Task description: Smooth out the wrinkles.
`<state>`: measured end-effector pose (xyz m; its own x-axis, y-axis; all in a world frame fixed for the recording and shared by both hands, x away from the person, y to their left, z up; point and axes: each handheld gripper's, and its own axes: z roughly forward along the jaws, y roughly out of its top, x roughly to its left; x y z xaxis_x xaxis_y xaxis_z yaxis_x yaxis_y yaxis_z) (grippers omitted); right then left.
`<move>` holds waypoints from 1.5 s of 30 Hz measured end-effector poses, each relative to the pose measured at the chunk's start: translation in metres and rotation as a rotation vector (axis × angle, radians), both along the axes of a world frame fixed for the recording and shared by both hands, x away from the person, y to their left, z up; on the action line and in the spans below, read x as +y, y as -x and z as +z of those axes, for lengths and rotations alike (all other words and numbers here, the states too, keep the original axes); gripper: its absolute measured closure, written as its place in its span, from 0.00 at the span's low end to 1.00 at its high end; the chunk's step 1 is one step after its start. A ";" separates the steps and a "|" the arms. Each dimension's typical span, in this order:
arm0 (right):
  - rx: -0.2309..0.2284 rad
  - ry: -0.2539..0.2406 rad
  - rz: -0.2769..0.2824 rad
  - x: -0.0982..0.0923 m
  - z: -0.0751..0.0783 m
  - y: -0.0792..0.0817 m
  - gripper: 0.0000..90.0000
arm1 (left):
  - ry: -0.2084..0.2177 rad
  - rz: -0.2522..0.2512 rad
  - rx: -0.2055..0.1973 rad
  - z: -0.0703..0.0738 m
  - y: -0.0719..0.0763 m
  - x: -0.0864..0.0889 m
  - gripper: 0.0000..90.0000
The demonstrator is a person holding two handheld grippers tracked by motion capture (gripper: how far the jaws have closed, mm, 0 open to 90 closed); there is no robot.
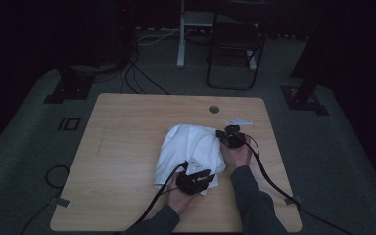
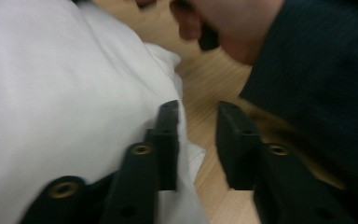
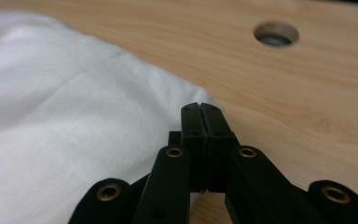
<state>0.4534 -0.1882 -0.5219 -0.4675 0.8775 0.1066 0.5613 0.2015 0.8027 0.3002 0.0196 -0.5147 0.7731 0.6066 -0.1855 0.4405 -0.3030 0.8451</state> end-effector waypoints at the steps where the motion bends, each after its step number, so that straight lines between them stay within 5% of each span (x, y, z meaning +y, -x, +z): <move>1: 0.011 0.007 -0.001 0.000 -0.003 -0.003 0.98 | 0.023 0.004 0.000 0.006 0.000 0.006 0.71; 4: 0.019 0.009 0.001 0.001 -0.004 -0.002 0.95 | 0.027 0.073 -0.074 0.026 -0.001 0.032 0.66; 6: -0.004 0.000 0.012 0.003 0.002 0.006 0.93 | 0.075 0.144 -0.072 0.035 -0.010 0.059 0.65; 9: -0.041 0.021 0.011 0.004 0.015 0.017 0.90 | 0.040 0.258 -0.062 0.035 -0.026 0.089 0.65; 11: -0.059 0.009 0.008 0.004 0.023 0.024 0.79 | 0.019 0.270 0.024 0.026 -0.042 0.102 0.64; 14: -0.110 -0.010 -0.013 0.008 0.035 0.043 0.64 | 0.019 0.281 0.070 0.012 -0.051 0.108 0.64; 18: -0.183 -0.032 0.040 0.021 0.041 0.078 0.56 | 0.017 0.275 0.044 0.010 -0.048 0.105 0.63; 21: -0.148 0.024 0.096 0.036 0.029 0.095 0.55 | 0.013 0.277 0.035 0.011 -0.048 0.104 0.62; 23: -0.119 0.056 0.099 0.041 0.017 0.094 0.62 | 0.011 0.278 0.032 0.011 -0.047 0.104 0.61; 25: -0.076 0.061 0.121 0.040 0.010 0.087 0.92 | 0.009 0.275 0.032 0.010 -0.046 0.103 0.60; 26: -0.076 0.060 0.116 0.038 0.009 0.086 0.99 | 0.005 0.276 0.027 0.009 -0.046 0.103 0.59; 34: -0.153 0.088 0.048 0.009 0.027 0.097 1.00 | 0.007 0.269 0.031 0.005 -0.045 0.102 0.57; 45: -0.035 0.161 0.051 0.014 -0.006 0.078 1.00 | 0.004 0.276 0.027 -0.003 -0.038 0.105 0.54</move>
